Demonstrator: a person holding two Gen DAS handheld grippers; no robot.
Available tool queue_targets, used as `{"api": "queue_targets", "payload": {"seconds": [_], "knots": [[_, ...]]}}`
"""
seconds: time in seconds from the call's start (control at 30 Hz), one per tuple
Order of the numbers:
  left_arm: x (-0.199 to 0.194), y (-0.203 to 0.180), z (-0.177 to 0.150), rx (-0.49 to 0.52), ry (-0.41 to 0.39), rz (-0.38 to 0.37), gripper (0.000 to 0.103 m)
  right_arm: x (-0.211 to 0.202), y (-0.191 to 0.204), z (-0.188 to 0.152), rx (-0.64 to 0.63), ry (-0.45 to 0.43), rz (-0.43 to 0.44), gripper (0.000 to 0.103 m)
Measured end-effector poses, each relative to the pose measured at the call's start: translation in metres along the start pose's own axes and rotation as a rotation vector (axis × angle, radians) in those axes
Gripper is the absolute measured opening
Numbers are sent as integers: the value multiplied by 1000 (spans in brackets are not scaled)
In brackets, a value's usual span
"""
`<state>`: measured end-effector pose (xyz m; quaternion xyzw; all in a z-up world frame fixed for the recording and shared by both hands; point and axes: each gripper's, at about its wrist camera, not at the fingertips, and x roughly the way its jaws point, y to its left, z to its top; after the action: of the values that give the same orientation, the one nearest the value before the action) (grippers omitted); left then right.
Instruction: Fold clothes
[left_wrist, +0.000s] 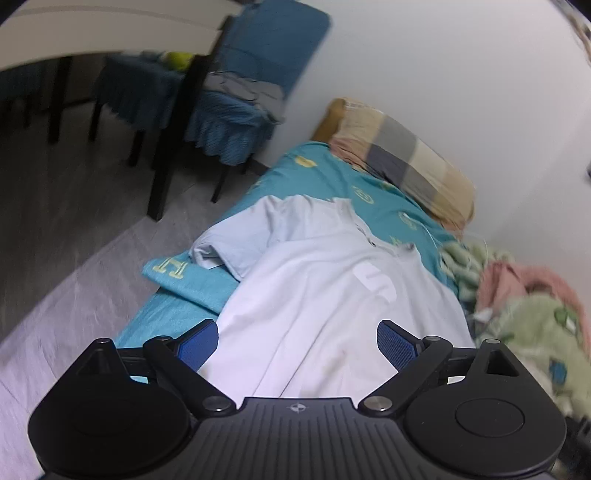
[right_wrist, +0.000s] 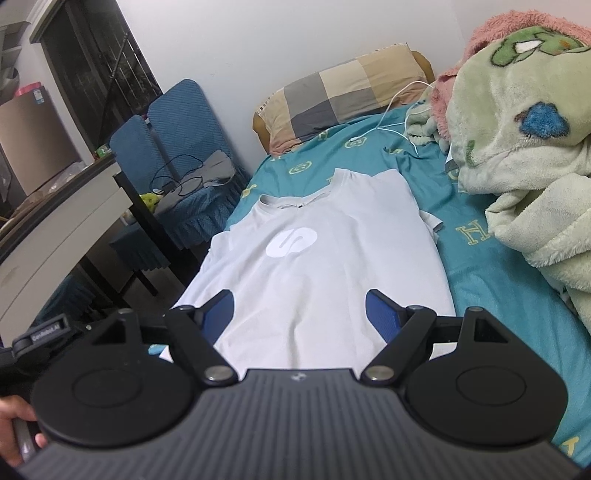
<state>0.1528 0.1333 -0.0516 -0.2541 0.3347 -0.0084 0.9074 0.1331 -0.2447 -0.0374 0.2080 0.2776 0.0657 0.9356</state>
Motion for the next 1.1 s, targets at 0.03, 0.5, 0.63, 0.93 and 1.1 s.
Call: {"api": "queue_targets", "payload": {"seconds": [0.03, 0.5, 0.63, 0.93, 1.1], "knots": [[2, 4, 2, -35, -4, 5, 95, 1, 0, 0, 0, 3, -5, 80], [130, 90, 52, -515, -33, 55, 74, 50, -14, 5, 70, 65, 7, 80], [169, 103, 52, -543, 4, 27, 66, 73, -23, 6, 95, 89, -3, 80], [214, 98, 72, -446, 5, 56, 28, 94, -34, 3, 138, 118, -6, 80], [214, 78, 98, -279, -37, 137, 7, 97, -38, 2, 151, 123, -8, 80]]}}
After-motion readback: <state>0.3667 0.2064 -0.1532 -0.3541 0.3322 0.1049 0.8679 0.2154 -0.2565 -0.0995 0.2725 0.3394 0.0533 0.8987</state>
